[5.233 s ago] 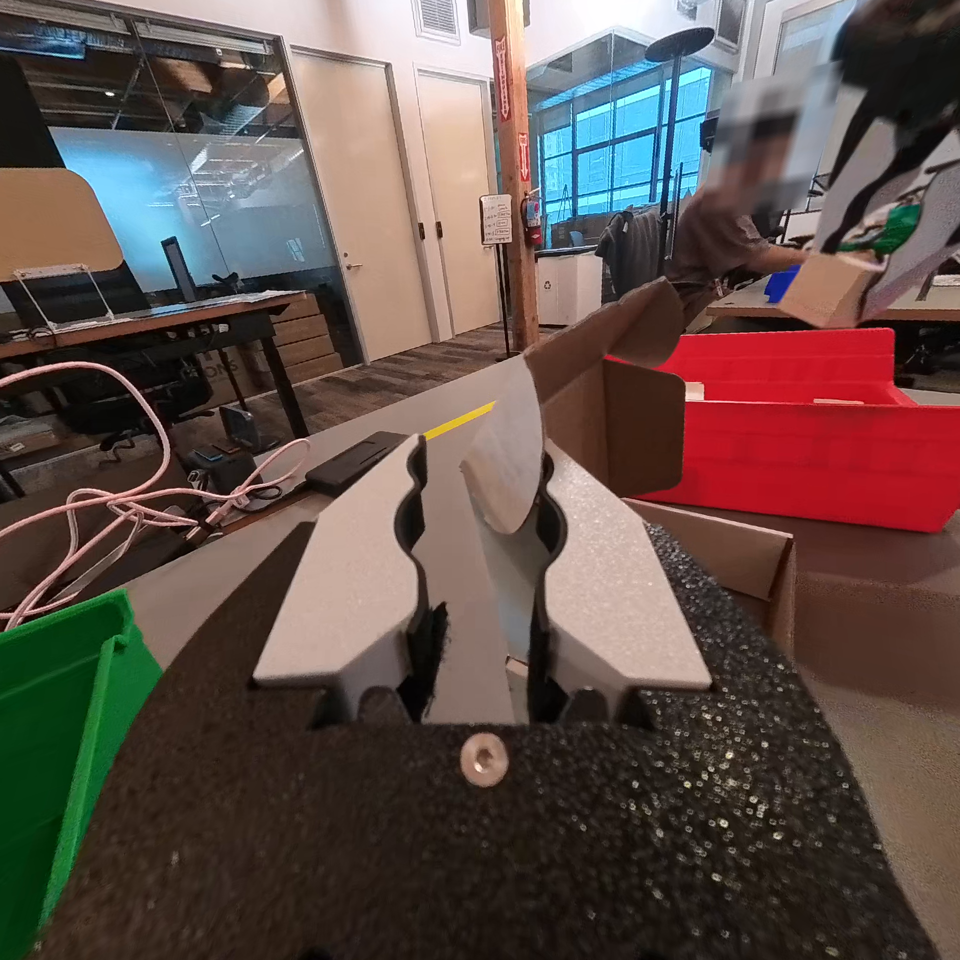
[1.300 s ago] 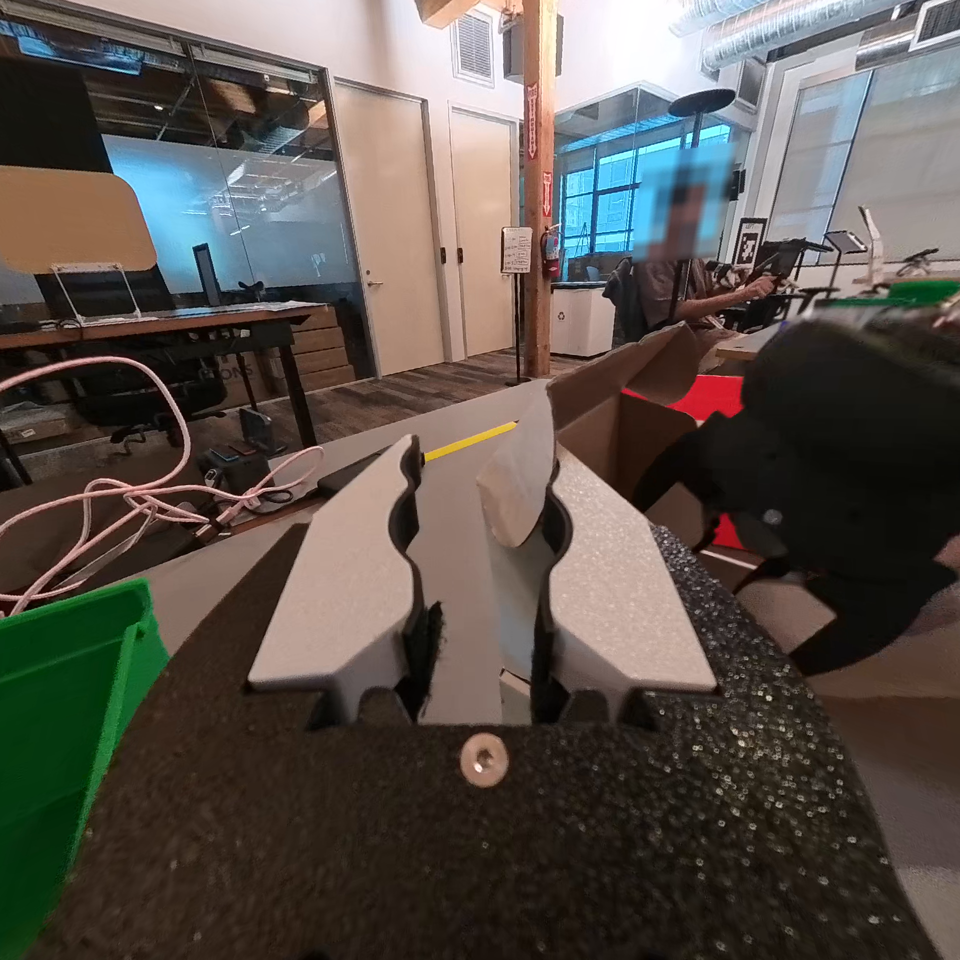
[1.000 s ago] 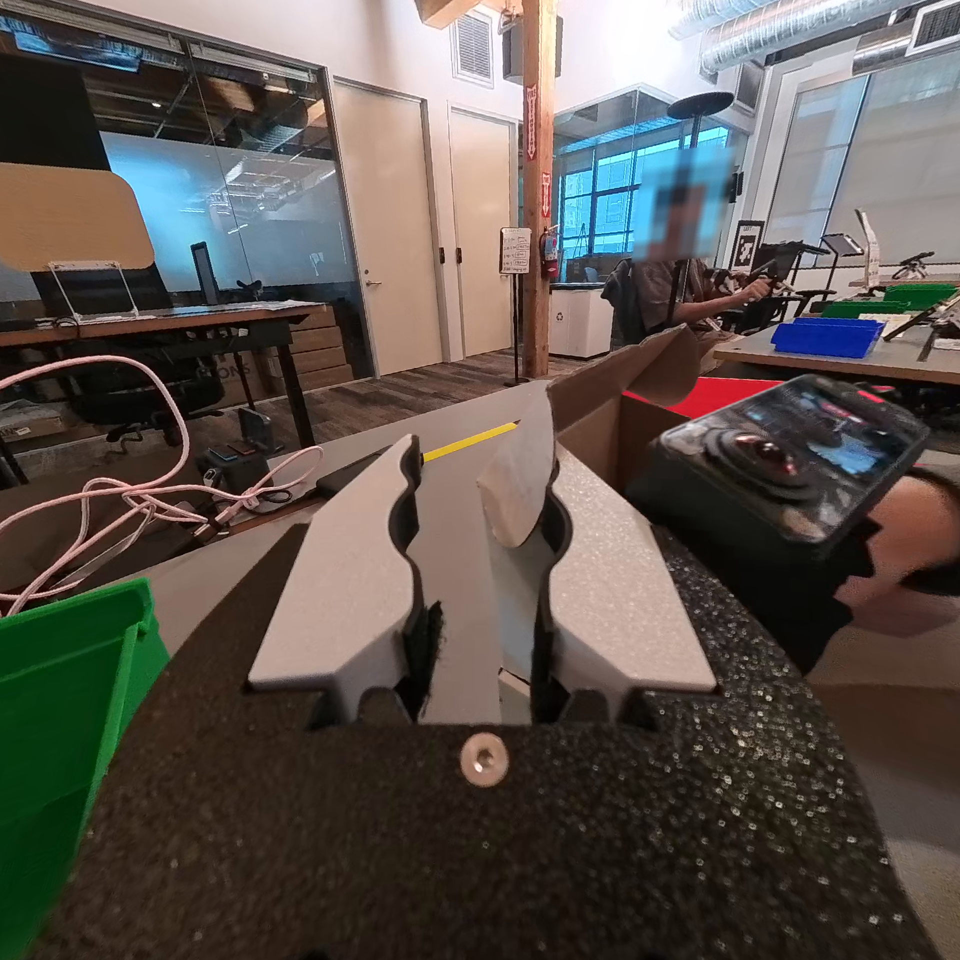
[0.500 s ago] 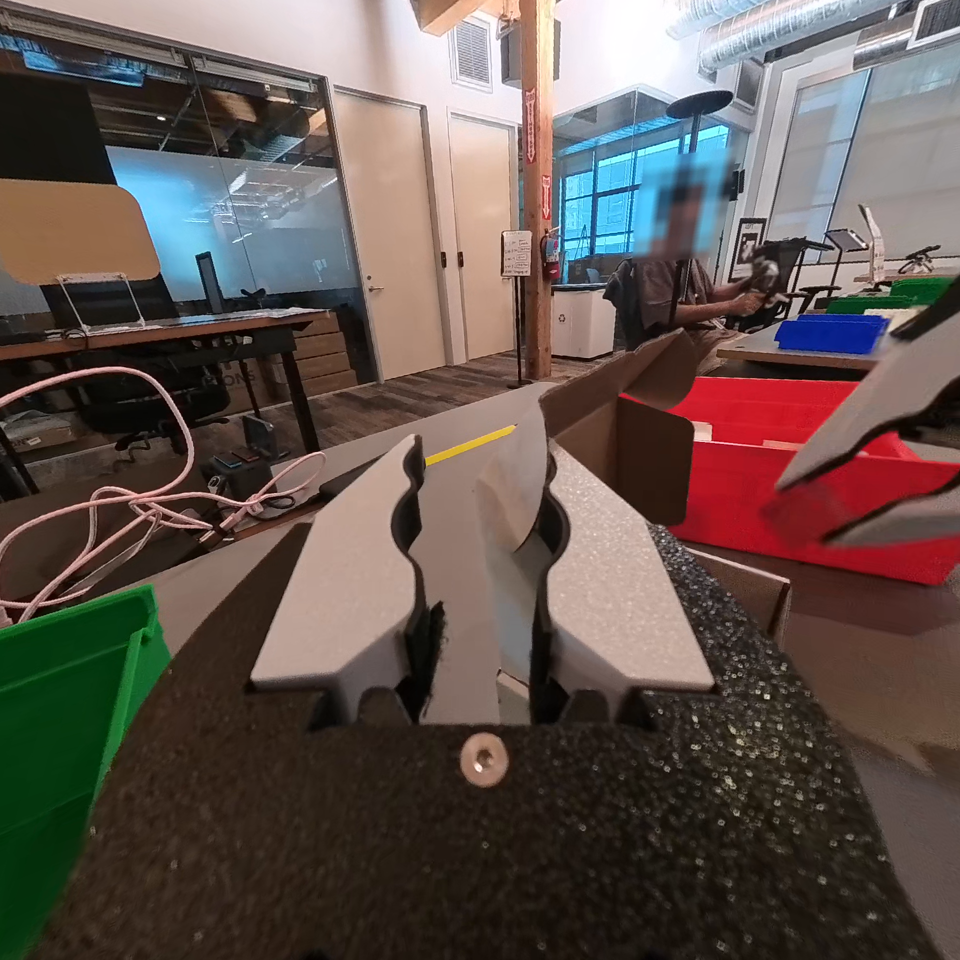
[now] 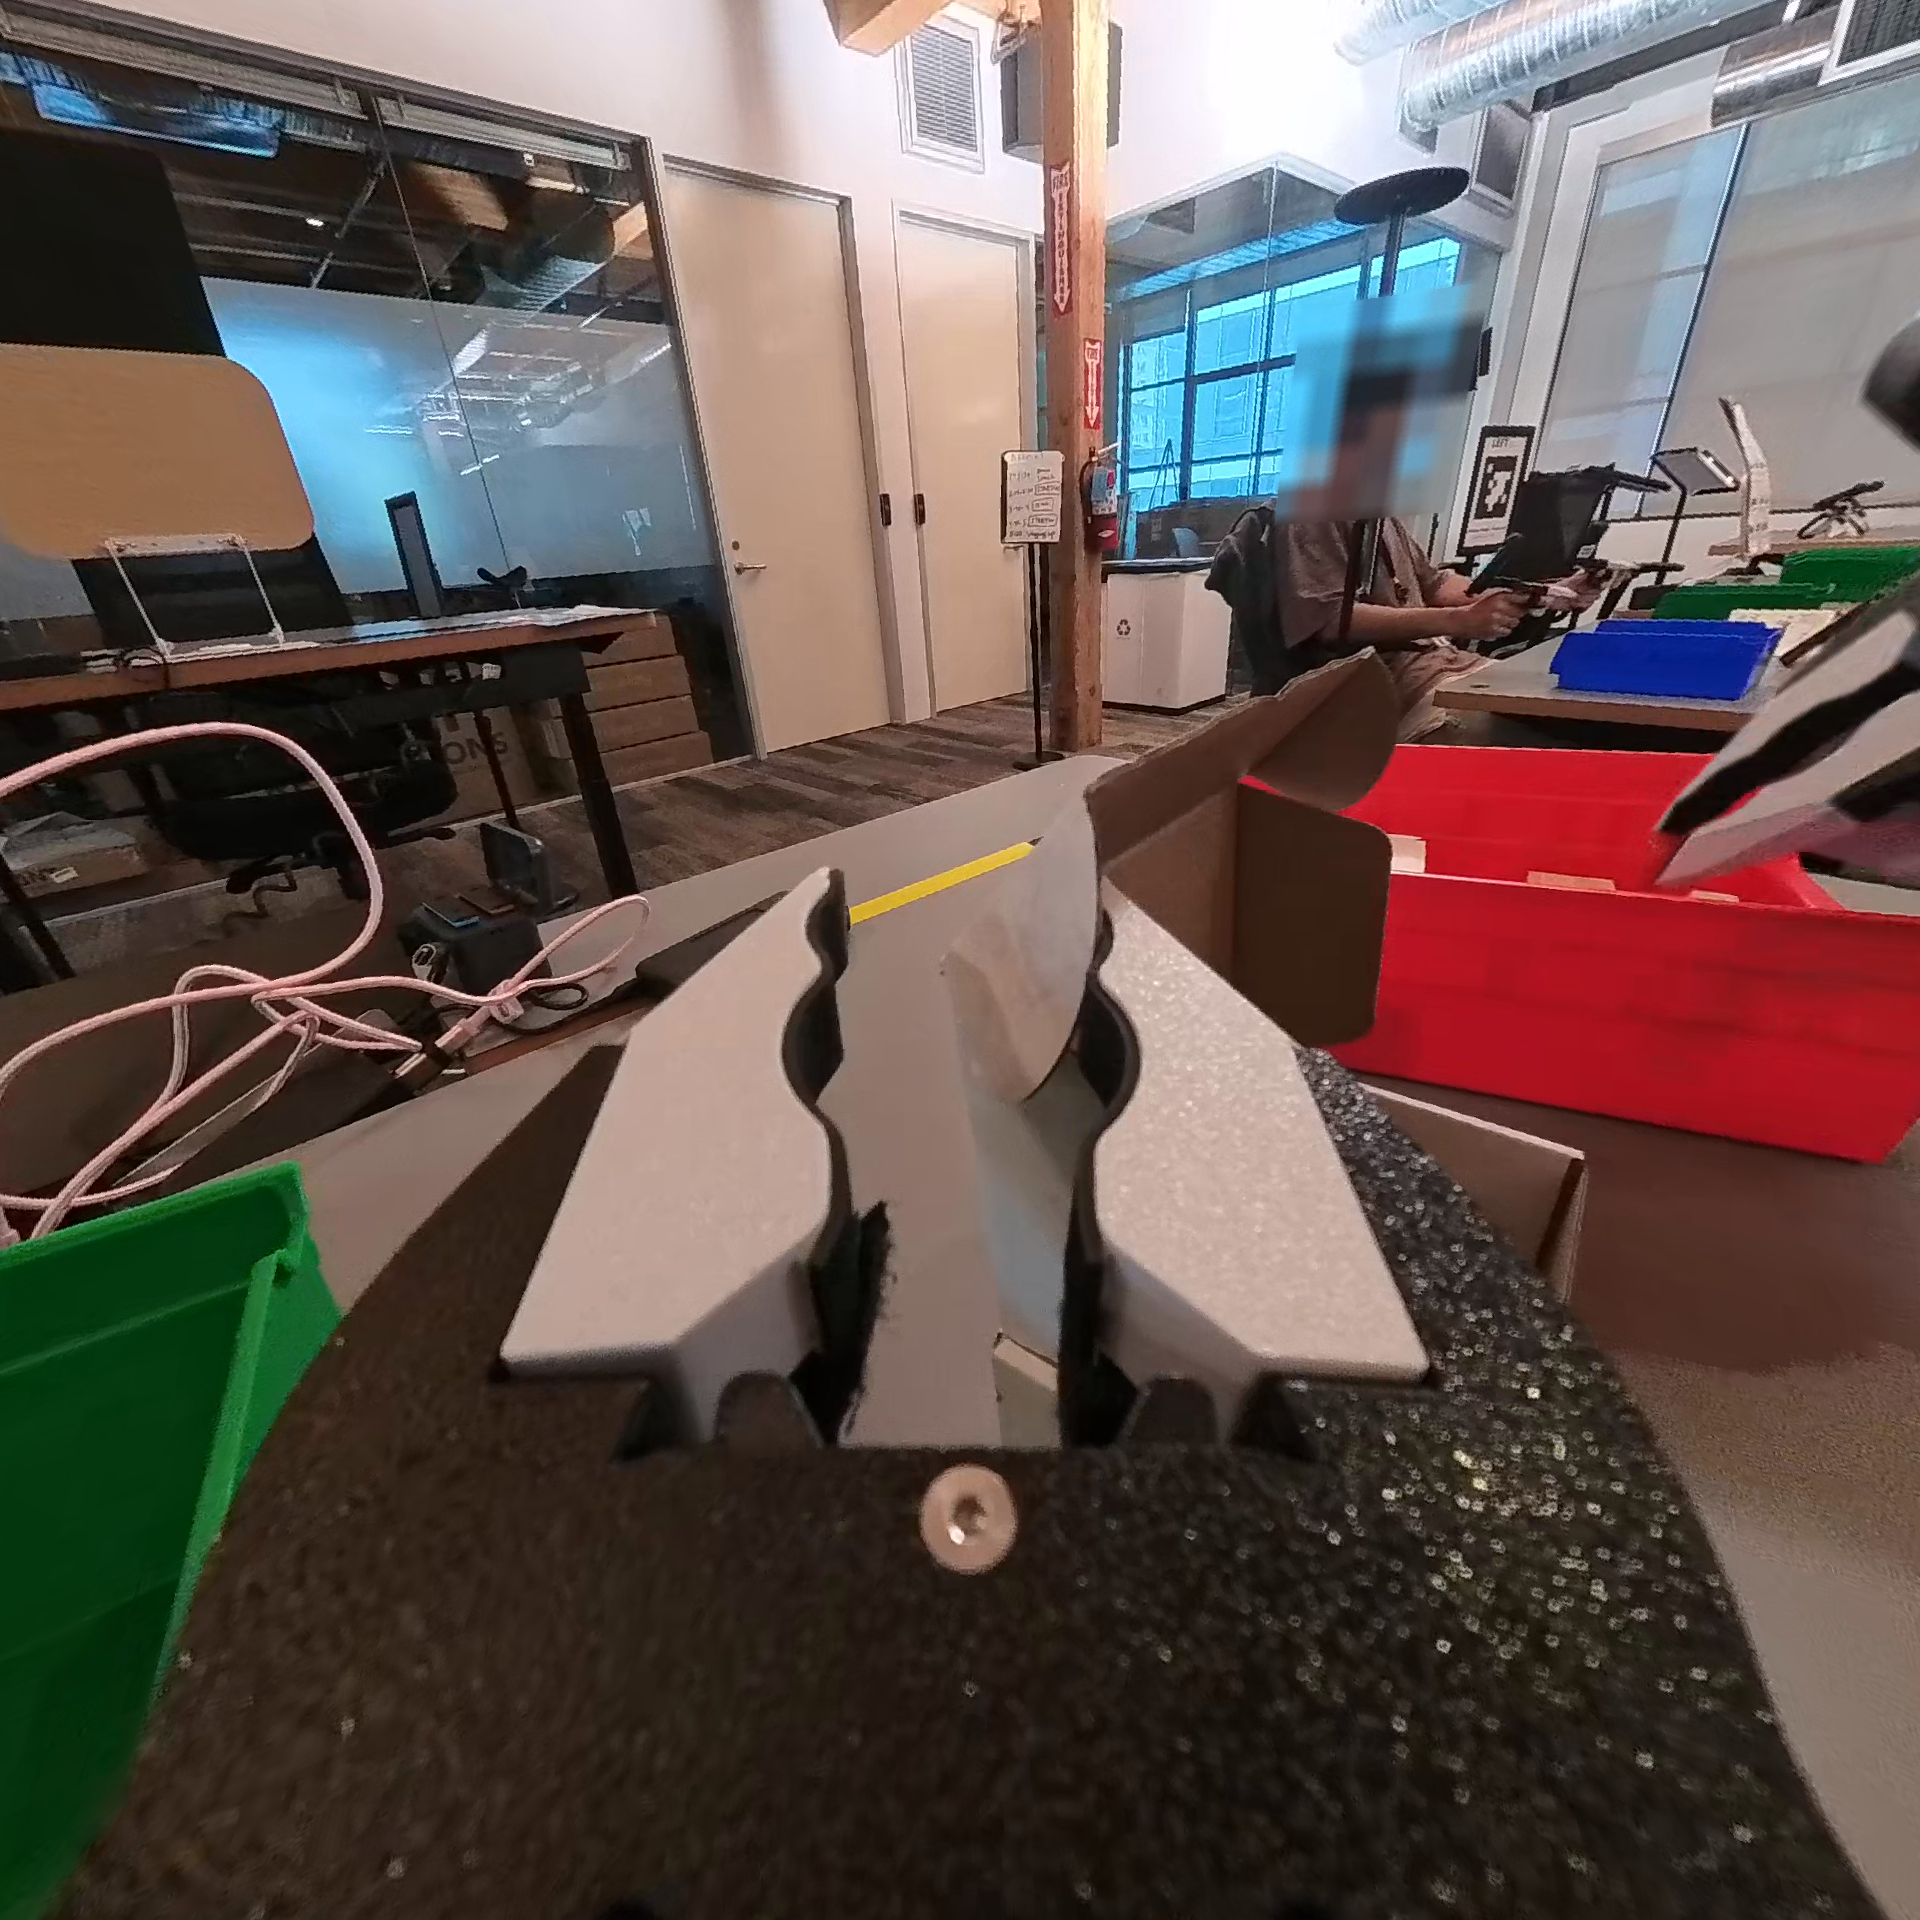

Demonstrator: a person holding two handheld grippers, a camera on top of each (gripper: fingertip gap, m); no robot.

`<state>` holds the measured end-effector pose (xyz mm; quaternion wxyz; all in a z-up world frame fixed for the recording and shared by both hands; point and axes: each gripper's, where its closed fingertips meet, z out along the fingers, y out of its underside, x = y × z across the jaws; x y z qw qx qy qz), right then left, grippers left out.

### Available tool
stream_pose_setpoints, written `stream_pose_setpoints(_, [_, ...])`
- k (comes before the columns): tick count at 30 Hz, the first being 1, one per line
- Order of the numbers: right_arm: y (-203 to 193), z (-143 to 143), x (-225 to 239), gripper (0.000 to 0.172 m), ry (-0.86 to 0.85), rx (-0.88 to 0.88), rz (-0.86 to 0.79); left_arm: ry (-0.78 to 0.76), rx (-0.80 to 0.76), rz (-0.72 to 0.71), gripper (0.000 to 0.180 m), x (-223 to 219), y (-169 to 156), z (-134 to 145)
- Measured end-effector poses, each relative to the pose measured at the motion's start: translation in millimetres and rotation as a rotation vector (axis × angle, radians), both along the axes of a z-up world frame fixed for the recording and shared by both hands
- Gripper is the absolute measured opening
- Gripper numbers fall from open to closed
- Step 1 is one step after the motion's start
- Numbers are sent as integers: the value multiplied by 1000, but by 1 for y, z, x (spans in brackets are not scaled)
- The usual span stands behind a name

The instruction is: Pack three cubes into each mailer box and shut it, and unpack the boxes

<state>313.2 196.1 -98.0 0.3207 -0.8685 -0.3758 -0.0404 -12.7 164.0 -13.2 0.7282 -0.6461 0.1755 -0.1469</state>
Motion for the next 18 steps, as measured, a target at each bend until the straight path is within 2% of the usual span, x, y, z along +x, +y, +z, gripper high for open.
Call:
stream_pose_setpoints(5, [1,-37,-3,19,12,-136,-9,9,-8,0,41,0,1,-3])
stream_pose_setpoints(11, [1,-63,-3,20,-8,-222,-32,7,-7,0,41,0,1,-3])
stream_pose_setpoints(15, [1,-64,0,57,-38,-203,-43,7,-4,-1,42,0,1,-2])
stream_pose_setpoints(18, [2,-47,5,61,-97,-120,-34,2,2,-7,44,1,-1,0])
